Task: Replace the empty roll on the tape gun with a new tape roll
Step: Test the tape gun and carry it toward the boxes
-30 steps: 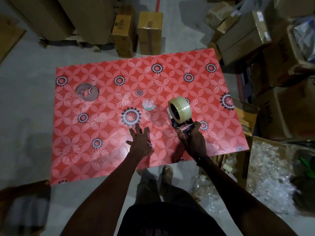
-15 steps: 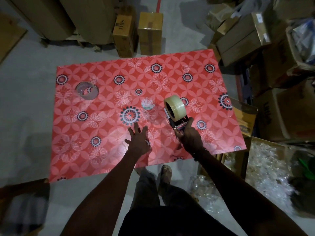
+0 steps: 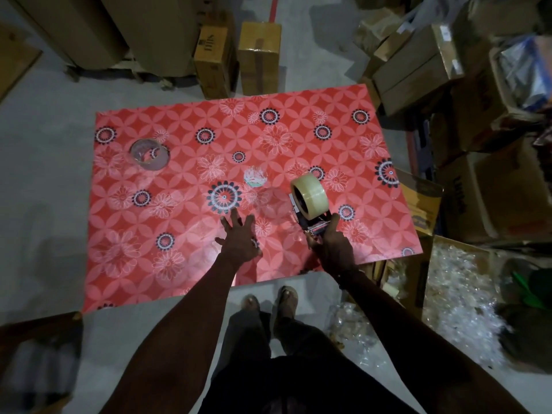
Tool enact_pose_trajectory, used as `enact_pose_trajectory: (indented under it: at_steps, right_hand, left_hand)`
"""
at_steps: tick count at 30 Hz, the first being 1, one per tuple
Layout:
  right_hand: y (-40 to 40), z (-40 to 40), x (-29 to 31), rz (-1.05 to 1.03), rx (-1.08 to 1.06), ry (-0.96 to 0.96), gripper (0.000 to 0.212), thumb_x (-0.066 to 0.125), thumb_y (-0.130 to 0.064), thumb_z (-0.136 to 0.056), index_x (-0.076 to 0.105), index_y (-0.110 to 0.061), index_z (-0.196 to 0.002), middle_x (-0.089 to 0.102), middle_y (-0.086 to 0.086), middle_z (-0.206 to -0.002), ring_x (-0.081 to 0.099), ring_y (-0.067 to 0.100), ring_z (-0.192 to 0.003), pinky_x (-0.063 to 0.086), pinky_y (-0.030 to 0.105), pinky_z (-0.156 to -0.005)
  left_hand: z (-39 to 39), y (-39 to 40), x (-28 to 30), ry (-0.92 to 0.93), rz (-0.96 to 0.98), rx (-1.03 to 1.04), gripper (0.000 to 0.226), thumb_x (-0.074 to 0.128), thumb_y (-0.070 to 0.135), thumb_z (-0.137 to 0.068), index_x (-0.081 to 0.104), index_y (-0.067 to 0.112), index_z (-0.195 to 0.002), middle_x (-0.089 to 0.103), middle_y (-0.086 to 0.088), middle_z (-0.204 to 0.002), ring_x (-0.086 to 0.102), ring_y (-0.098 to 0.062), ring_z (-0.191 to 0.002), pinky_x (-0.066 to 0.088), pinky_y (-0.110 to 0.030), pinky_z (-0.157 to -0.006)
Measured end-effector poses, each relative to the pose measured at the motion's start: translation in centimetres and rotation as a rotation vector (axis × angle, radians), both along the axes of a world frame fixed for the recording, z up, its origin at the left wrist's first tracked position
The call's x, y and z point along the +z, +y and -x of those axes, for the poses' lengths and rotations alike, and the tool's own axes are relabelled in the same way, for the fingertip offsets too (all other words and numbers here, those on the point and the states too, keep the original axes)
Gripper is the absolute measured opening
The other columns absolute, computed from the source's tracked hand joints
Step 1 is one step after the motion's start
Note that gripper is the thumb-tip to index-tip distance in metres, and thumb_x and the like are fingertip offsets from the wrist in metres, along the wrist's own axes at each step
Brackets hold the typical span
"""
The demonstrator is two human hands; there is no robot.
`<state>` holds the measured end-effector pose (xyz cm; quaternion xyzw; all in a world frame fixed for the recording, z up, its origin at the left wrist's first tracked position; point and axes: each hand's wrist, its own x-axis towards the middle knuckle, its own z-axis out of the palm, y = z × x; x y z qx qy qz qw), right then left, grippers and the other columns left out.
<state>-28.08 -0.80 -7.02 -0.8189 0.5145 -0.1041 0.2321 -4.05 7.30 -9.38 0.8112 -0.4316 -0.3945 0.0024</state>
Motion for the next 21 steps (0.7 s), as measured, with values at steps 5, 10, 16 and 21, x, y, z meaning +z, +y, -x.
enact_pose_trajectory:
  at_steps: [5, 10, 16, 21]
  right_hand:
    - [1.5, 2.4, 0.1, -0.140, -0.114, 0.054, 0.075, 0.066, -0.036, -0.101, 0.026, 0.005, -0.149, 0.078, 0.020, -0.087, 0.074, 0.038, -0.067, 0.036, 0.026, -0.051]
    - [1.3, 2.3, -0.9, -0.144, -0.140, 0.071, 0.075, 0.068, -0.039, -0.100, 0.028, 0.003, -0.148, 0.076, 0.021, -0.084, 0.072, 0.040, -0.066, 0.034, 0.029, -0.048]
    - [1.6, 2.6, -2.2, -0.089, -0.160, 0.081, 0.080, 0.065, -0.050, -0.098, 0.027, -0.001, -0.147, 0.074, 0.019, -0.078, 0.071, 0.040, -0.062, 0.039, 0.033, -0.050]
    - [1.8, 3.1, -2.7, -0.074, -0.162, 0.084, 0.080, 0.064, -0.052, -0.098, 0.026, -0.002, -0.148, 0.073, 0.016, -0.076, 0.070, 0.037, -0.058, 0.046, 0.034, -0.048]
  left_hand:
    - [0.0, 0.1, 0.7, 0.003, -0.022, -0.014, 0.104, 0.086, 0.029, -0.081, 0.020, 0.028, -0.161, -0.019, -0.015, -0.171, -0.016, -0.057, -0.153, 0.019, -0.087, -0.108]
    - [0.9, 0.8, 0.8, -0.010, -0.025, 0.002, 0.112, 0.083, 0.036, -0.084, 0.006, 0.033, -0.165, -0.024, -0.017, -0.170, -0.017, -0.057, -0.152, 0.017, -0.086, -0.109]
    - [7.0, 2.0, 0.5, 0.045, -0.005, 0.015, 0.116, 0.086, 0.038, -0.081, 0.006, 0.042, -0.164, -0.034, -0.022, -0.165, -0.026, -0.062, -0.146, 0.010, -0.091, -0.104]
    - [7.1, 1.7, 0.6, 0.054, -0.026, 0.038, 0.114, 0.086, 0.035, -0.082, 0.006, 0.043, -0.164, -0.037, -0.021, -0.164, -0.028, -0.060, -0.147, 0.008, -0.089, -0.106]
